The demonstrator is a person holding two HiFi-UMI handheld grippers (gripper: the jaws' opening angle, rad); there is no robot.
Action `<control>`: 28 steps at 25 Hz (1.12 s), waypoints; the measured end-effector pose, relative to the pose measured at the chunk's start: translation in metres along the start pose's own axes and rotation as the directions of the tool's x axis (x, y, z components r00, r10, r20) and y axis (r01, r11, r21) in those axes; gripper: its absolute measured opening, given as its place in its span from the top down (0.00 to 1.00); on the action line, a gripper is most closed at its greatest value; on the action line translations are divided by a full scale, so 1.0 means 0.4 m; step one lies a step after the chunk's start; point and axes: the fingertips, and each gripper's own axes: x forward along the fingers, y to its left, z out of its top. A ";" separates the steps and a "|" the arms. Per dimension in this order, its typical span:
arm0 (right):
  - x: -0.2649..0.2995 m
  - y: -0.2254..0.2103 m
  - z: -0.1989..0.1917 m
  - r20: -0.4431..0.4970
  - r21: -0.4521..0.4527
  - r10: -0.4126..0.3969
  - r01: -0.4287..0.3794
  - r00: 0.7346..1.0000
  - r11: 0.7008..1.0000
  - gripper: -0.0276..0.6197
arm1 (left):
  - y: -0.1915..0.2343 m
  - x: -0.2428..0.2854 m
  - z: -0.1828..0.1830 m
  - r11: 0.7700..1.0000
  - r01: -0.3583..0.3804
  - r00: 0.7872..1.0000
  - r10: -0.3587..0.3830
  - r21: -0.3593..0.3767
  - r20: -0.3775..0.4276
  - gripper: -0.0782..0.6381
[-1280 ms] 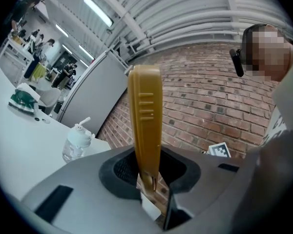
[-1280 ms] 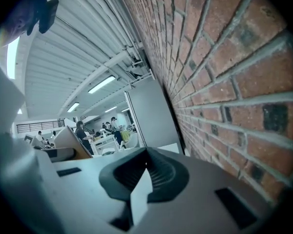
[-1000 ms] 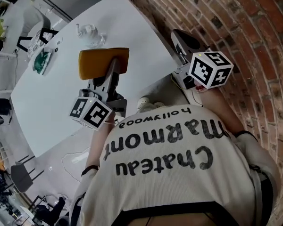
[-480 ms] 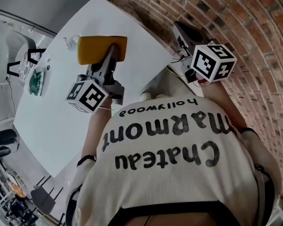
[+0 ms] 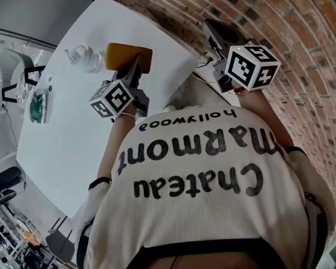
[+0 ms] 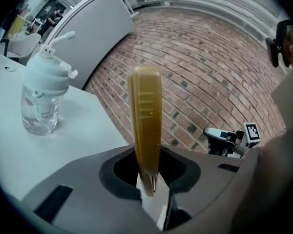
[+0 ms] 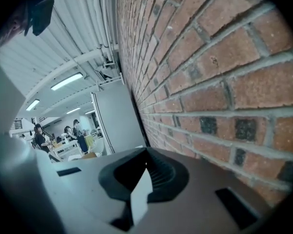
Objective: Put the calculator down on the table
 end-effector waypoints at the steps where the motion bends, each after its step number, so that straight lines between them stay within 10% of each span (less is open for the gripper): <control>1: -0.001 -0.004 -0.001 -0.002 0.003 -0.004 0.004 1.000 1.000 0.95 | 0.011 0.004 -0.013 1.000 -0.016 1.000 0.016 -0.002 -0.016 0.77; 28: 0.021 0.014 -0.039 -0.065 -0.001 0.036 -0.036 0.997 0.999 0.95 | 0.132 -0.007 -0.209 0.984 -0.165 0.958 0.144 -0.065 -0.246 0.77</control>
